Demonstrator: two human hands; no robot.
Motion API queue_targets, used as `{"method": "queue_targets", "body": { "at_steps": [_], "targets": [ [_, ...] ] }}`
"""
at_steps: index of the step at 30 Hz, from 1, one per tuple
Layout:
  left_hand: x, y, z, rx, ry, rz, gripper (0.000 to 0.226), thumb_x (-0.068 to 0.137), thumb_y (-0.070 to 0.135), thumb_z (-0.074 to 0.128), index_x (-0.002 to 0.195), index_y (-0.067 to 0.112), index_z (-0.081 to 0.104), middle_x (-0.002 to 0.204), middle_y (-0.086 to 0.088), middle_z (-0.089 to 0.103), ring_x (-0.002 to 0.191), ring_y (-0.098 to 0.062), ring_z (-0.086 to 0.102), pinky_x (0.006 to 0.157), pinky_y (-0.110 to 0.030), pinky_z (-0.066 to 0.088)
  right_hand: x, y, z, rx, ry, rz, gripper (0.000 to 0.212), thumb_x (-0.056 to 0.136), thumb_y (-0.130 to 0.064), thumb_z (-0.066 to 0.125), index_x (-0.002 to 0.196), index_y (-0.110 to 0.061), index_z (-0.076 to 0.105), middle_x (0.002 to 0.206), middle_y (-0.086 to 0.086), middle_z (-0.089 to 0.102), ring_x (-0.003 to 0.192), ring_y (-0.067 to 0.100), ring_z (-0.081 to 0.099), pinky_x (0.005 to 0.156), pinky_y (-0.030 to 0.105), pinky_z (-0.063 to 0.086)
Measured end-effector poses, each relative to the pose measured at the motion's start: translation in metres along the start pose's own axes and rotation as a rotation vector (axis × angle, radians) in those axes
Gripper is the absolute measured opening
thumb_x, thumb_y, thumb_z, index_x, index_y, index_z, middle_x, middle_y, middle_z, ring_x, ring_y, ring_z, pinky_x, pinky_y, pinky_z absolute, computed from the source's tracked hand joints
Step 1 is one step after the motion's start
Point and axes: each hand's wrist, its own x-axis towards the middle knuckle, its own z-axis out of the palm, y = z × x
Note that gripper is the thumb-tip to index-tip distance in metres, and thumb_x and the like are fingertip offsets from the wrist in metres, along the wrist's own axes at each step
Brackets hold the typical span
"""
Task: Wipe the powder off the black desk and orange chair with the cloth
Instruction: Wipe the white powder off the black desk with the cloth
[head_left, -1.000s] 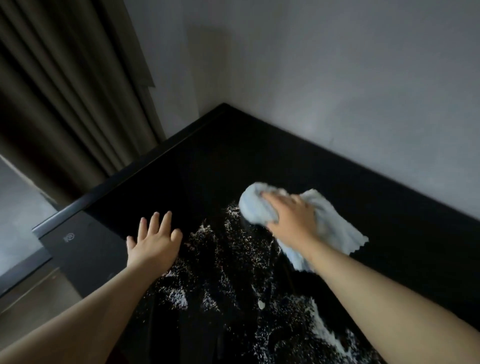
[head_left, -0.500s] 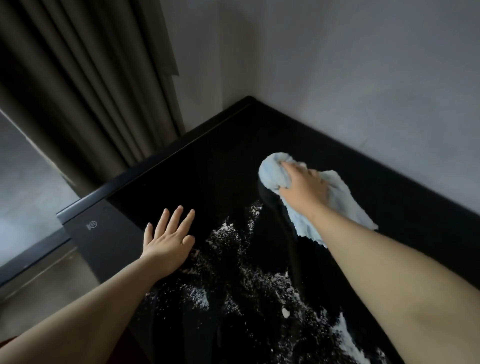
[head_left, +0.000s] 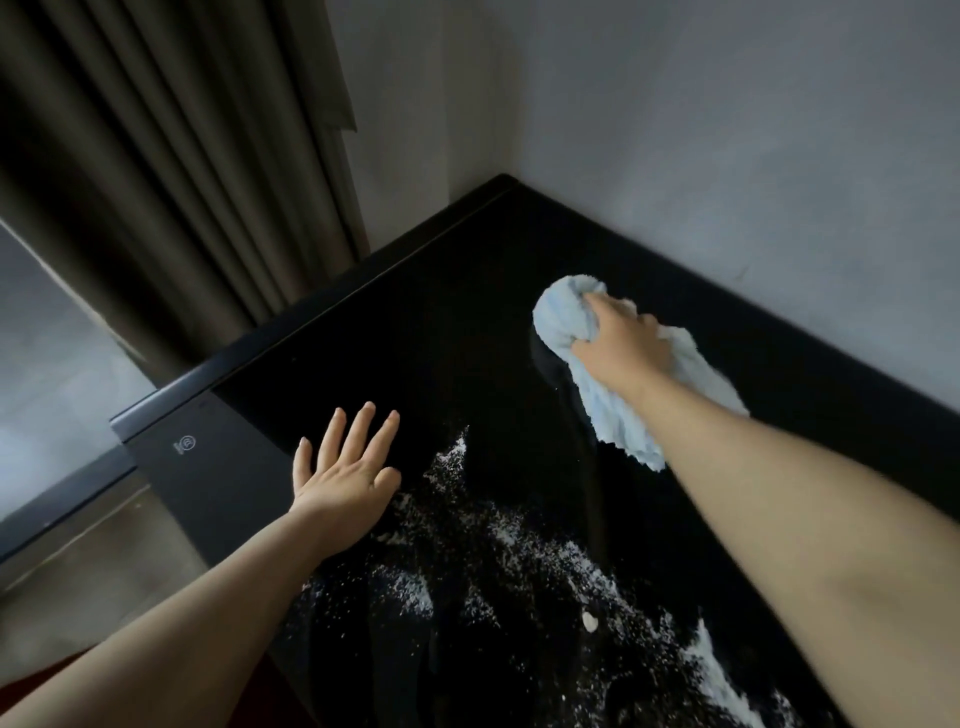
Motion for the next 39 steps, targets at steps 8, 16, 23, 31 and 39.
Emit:
{"method": "queue_targets", "body": {
  "at_steps": [8, 16, 23, 31, 39],
  "targets": [
    [0.0, 0.0, -0.001, -0.023, 0.006, -0.013, 0.06, 0.096, 0.035, 0.026, 0.145, 0.046, -0.008, 0.154, 0.015, -0.021, 0.139, -0.009, -0.027, 0.111, -0.041, -0.018, -0.086, -0.037, 0.049, 0.0, -0.034, -0.544, 0.053, 0.08, -0.027, 0.048, 0.129, -0.046, 0.04, 0.136, -0.018, 0.046, 0.114, 0.021, 0.04, 0.089, 0.039, 0.032],
    [-0.007, 0.003, -0.008, -0.038, 0.001, -0.005, 0.059, 0.097, 0.03, 0.025, 0.146, 0.043, -0.005, 0.155, 0.014, -0.018, 0.14, -0.01, -0.025, 0.112, -0.04, -0.017, -0.113, -0.033, 0.03, 0.224, -0.215, -0.625, 0.041, 0.075, -0.026, 0.058, 0.112, -0.043, 0.056, 0.106, -0.02, 0.057, 0.097, 0.012, 0.043, 0.082, 0.033, 0.034],
    [-0.011, -0.001, -0.012, -0.066, -0.002, 0.037, 0.056, 0.099, 0.026, 0.022, 0.147, 0.043, -0.002, 0.155, 0.015, -0.015, 0.14, -0.009, -0.024, 0.113, -0.037, -0.016, -0.094, -0.064, 0.035, -0.048, -0.125, -0.507, 0.059, 0.082, -0.021, 0.048, 0.136, -0.041, 0.033, 0.146, -0.015, 0.033, 0.126, 0.024, 0.032, 0.099, 0.042, 0.03],
    [-0.02, -0.013, -0.021, -0.095, -0.023, 0.113, 0.054, 0.1, 0.02, 0.023, 0.148, 0.037, 0.006, 0.157, 0.015, -0.007, 0.143, -0.007, -0.016, 0.114, -0.03, -0.011, -0.125, -0.048, 0.03, 0.125, -0.308, -0.717, 0.045, 0.078, -0.021, 0.055, 0.117, -0.042, 0.049, 0.117, -0.015, 0.054, 0.106, 0.014, 0.042, 0.091, 0.036, 0.034],
    [-0.037, -0.026, -0.017, -0.162, 0.024, 0.143, 0.057, 0.098, 0.015, 0.027, 0.149, 0.034, 0.008, 0.156, 0.017, 0.0, 0.142, -0.002, -0.011, 0.115, -0.026, -0.009, -0.135, -0.07, 0.054, -0.018, -0.197, -0.684, 0.049, 0.081, -0.02, 0.05, 0.124, -0.041, 0.042, 0.135, -0.016, 0.041, 0.123, 0.021, 0.033, 0.095, 0.041, 0.031]
  ]
}}
